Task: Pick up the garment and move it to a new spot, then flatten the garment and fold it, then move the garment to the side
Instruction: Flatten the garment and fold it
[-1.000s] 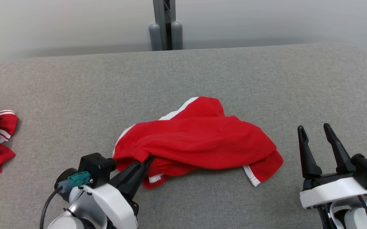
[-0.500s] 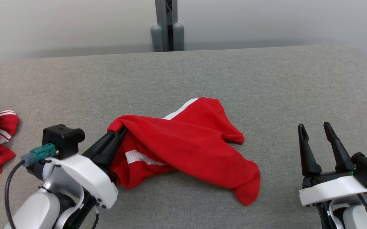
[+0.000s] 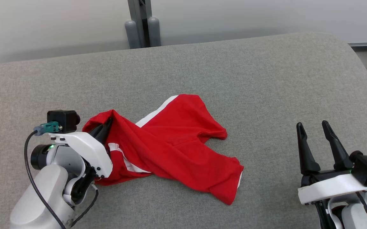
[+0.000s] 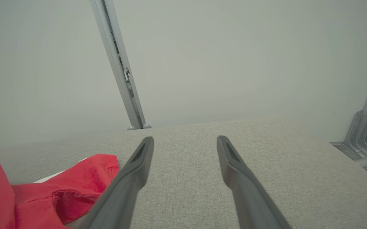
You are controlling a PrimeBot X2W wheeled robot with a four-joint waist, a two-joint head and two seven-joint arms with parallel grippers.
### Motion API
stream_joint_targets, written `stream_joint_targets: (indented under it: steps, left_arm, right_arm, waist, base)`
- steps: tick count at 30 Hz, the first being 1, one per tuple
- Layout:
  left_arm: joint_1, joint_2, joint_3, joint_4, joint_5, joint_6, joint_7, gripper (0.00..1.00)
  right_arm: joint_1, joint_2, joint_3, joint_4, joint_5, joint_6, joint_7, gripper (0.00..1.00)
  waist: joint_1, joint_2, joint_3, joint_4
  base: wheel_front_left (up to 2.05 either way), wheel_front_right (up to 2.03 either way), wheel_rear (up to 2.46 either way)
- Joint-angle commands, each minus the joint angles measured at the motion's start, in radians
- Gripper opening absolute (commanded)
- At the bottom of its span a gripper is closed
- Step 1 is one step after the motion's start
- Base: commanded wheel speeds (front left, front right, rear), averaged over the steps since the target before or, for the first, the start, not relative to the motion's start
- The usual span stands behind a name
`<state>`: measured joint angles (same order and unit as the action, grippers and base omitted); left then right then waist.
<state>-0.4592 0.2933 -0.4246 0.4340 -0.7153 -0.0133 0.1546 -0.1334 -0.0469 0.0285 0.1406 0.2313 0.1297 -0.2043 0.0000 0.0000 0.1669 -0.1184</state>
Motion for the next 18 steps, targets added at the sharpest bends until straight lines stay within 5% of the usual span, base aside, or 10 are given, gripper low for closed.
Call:
stream_joint_targets:
  steps: [1,4,5,6,7,8,18]
  left_arm:
    - [-0.013,0.0,0.003,0.026,-0.007,-0.01,-0.007,0.0]
    - [-0.018,-0.003,-0.002,0.083,-0.005,-0.032,-0.025,0.0]
    - [-0.017,0.0,0.0,0.097,-0.001,-0.029,-0.039,0.3]
    - [-0.013,0.001,0.001,0.11,0.0,-0.031,-0.05,0.48]
    - [-0.007,-0.002,0.006,0.118,-0.003,-0.032,-0.067,0.91]
    - [-0.002,0.0,0.009,0.122,0.001,-0.029,-0.084,1.0]
    - [0.093,0.02,0.051,0.039,-0.002,0.009,-0.211,1.0]
  right_arm:
    - [0.005,-0.007,-0.004,-0.003,0.001,0.002,-0.006,1.0]
    - [0.006,-0.007,-0.011,-0.004,-0.001,0.002,-0.006,1.0]
    - [0.006,-0.007,-0.011,-0.003,-0.001,0.002,-0.006,1.0]
    - [0.005,-0.007,-0.011,-0.003,-0.001,0.002,-0.005,1.0]
    - [0.004,-0.007,-0.012,-0.002,-0.002,0.002,-0.004,1.0]
    - [0.002,-0.007,-0.011,-0.003,-0.003,0.002,-0.004,1.0]
    - [-0.007,-0.007,-0.02,-0.019,-0.026,0.002,0.011,1.0]
  waist:
    - [0.0,0.0,0.002,-0.001]
    - [0.0,0.0,0.005,0.008]
    - [0.0,0.0,0.006,0.013]
    - [0.0,0.0,0.006,0.019]
    - [0.0,0.0,0.006,0.025]
    - [0.0,0.0,0.006,0.032]
    - [0.0,0.0,-0.016,0.094]
  base:
    - [0.0,0.0,0.0]
    - [0.0,0.0,0.0]
    - [0.0,0.0,0.0]
    - [0.0,0.0,0.0]
    - [0.0,0.0,0.0]
    - [0.0,0.0,0.0]
    - [0.0,0.0,0.0]
